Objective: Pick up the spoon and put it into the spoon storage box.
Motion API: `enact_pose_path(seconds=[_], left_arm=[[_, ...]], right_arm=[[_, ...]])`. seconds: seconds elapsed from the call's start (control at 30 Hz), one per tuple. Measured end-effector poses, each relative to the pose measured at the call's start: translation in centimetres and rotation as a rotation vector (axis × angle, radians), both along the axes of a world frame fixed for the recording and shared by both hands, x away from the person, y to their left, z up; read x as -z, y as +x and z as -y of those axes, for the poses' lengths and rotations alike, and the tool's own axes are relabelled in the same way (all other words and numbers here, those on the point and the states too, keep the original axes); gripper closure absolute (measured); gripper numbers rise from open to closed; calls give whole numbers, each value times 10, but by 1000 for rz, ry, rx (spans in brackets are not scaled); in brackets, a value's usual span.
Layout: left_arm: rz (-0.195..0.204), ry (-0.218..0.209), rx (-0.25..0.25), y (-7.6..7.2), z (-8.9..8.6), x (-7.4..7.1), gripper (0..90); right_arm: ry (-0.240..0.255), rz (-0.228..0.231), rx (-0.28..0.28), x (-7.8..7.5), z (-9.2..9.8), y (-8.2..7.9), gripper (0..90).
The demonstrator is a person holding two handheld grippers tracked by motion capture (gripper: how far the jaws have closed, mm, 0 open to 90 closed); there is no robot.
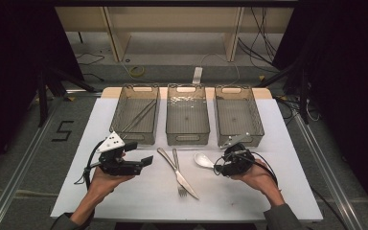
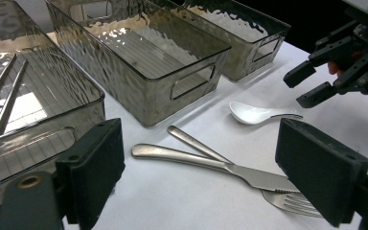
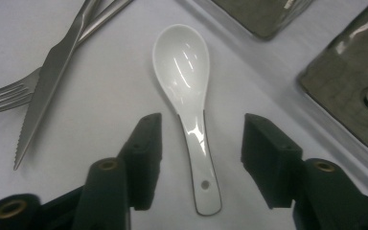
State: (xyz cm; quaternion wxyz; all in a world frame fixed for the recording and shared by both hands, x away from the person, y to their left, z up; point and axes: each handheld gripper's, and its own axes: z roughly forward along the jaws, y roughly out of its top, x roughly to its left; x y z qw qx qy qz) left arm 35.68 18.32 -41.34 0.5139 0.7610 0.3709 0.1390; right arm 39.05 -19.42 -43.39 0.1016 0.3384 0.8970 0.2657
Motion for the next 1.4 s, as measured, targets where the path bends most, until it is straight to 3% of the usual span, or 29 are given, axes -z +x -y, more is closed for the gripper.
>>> enact_pose_path(seconds=[0.1, 0.23, 0.5, 0.9, 1.2, 1.4], left_arm=[[0, 1, 0, 0, 0, 0, 164], [1, 3, -1, 0, 0, 0, 164], [-2, 2, 2, 0, 1, 0, 164], [-6, 7, 0, 0, 1, 1, 164], [-4, 6, -2, 0, 1, 1, 164], [-4, 10, -4, 1, 1, 1, 164]], right_arm=[[-30, -24, -15, 5, -4, 4, 394], [-51, -74, -24, 13, -8, 10, 386], [-79, -122, -40, 20, -12, 19, 503], [-155, -143, -68, 25, -20, 22, 716], [-206, -135, -96, 25, -26, 21, 758], [-199, -140, -88, 25, -26, 22, 763]])
